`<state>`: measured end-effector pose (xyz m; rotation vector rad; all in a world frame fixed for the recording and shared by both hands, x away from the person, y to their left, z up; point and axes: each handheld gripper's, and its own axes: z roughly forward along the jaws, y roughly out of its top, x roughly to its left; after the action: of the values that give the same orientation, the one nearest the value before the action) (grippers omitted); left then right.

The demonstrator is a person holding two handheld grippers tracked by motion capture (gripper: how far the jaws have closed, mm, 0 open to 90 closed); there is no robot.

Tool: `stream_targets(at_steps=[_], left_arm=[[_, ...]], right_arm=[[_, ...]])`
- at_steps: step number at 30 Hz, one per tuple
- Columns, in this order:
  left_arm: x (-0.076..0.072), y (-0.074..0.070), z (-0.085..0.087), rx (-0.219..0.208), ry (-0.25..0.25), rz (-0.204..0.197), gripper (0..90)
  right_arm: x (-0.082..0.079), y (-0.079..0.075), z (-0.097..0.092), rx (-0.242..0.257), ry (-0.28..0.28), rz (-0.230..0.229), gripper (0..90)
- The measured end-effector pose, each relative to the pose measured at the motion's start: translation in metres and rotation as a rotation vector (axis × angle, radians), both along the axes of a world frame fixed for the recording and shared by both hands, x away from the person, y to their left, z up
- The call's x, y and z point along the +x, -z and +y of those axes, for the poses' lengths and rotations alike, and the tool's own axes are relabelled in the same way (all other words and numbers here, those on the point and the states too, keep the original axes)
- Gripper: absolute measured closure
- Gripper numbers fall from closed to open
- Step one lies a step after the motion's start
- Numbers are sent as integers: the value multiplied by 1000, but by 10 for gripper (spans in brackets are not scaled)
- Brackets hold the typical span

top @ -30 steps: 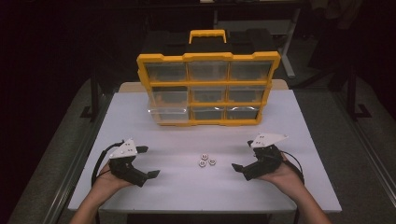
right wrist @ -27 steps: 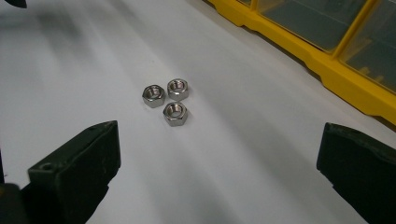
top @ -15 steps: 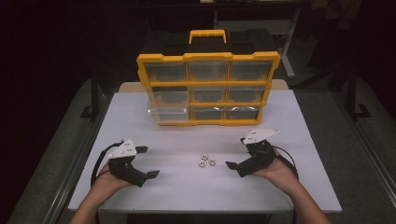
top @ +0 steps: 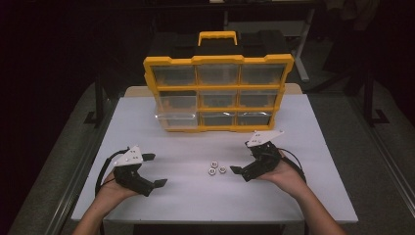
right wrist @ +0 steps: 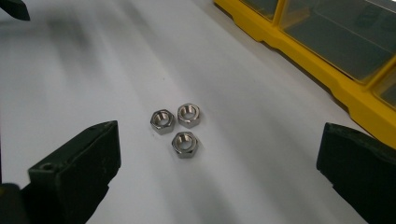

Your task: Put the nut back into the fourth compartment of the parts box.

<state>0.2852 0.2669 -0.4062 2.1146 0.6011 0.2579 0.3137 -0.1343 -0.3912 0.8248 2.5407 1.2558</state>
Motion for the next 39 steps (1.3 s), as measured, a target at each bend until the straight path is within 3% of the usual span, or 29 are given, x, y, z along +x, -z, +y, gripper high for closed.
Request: stream_targets(at_steps=[13,17,21,25,31,33,39], left_arm=[[0,-3,-1,-13,10,-2,8],[0,-3,-1,-22,14,-3,8],[0,-4,-1,-17,17,-4,8],[-1,-4,-2,-13,19,-6,8],[0,-4,-2,-13,22,-5,8],[0,-4,-2,-13,21,-5,8],[0,-4,-1,-14,22,-4,8]], right_arm=[[13,-2,18,-5,-29,10,0],[17,1,26,-14,-45,32,30],[22,4,35,-37,-62,70,120],[25,8,39,-48,-71,103,147],[25,16,46,-115,-120,88,243],[26,17,47,-122,-140,98,307],[27,24,51,-146,-164,113,364]])
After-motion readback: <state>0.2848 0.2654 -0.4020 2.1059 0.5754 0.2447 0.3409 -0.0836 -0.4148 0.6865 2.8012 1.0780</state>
